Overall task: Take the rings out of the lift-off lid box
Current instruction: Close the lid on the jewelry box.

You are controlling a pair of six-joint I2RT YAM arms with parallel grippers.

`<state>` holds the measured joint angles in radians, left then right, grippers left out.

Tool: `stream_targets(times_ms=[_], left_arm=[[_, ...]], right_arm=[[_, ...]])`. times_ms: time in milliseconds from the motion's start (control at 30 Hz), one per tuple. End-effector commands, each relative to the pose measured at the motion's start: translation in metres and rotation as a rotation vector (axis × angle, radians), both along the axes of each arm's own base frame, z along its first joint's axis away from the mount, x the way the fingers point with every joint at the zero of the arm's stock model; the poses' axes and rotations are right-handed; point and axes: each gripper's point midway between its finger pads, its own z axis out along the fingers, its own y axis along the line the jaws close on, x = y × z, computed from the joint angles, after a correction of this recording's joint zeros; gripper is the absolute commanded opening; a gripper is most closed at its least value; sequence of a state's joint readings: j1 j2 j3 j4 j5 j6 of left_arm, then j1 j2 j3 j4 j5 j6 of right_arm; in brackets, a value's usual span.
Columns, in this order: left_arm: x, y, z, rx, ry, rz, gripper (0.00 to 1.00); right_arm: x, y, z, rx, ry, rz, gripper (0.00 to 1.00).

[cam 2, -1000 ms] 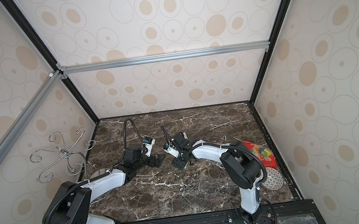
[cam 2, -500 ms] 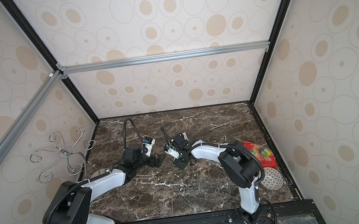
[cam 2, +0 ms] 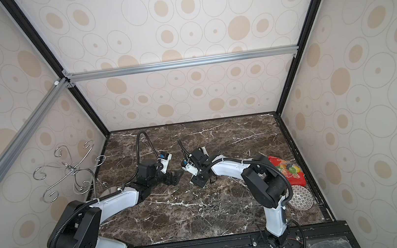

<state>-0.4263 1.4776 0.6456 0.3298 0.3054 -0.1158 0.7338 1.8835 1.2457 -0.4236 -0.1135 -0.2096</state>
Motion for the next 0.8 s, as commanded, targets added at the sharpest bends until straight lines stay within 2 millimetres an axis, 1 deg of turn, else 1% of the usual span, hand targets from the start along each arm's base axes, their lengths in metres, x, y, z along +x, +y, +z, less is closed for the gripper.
stream_targets(times_ms=[0, 200, 567, 767], left_arm=[[0.003, -0.001, 0.005, -0.024, -0.013, 0.001, 1.0], [0.002, -0.001, 0.004, -0.029, -0.012, -0.002, 1.0], [0.001, -0.002, 0.004, -0.037, -0.008, -0.007, 1.0], [0.0, -0.003, 0.004, -0.04, -0.006, -0.011, 1.0]], right_arm=[[-0.009, 0.004, -0.007, 0.01, 0.064, -0.005, 0.55], [-0.013, 0.007, -0.009, 0.036, 0.102, -0.017, 0.54], [-0.015, 0.005, -0.012, 0.061, 0.14, -0.059, 0.54], [-0.015, 0.003, -0.017, 0.068, 0.166, -0.075, 0.54]])
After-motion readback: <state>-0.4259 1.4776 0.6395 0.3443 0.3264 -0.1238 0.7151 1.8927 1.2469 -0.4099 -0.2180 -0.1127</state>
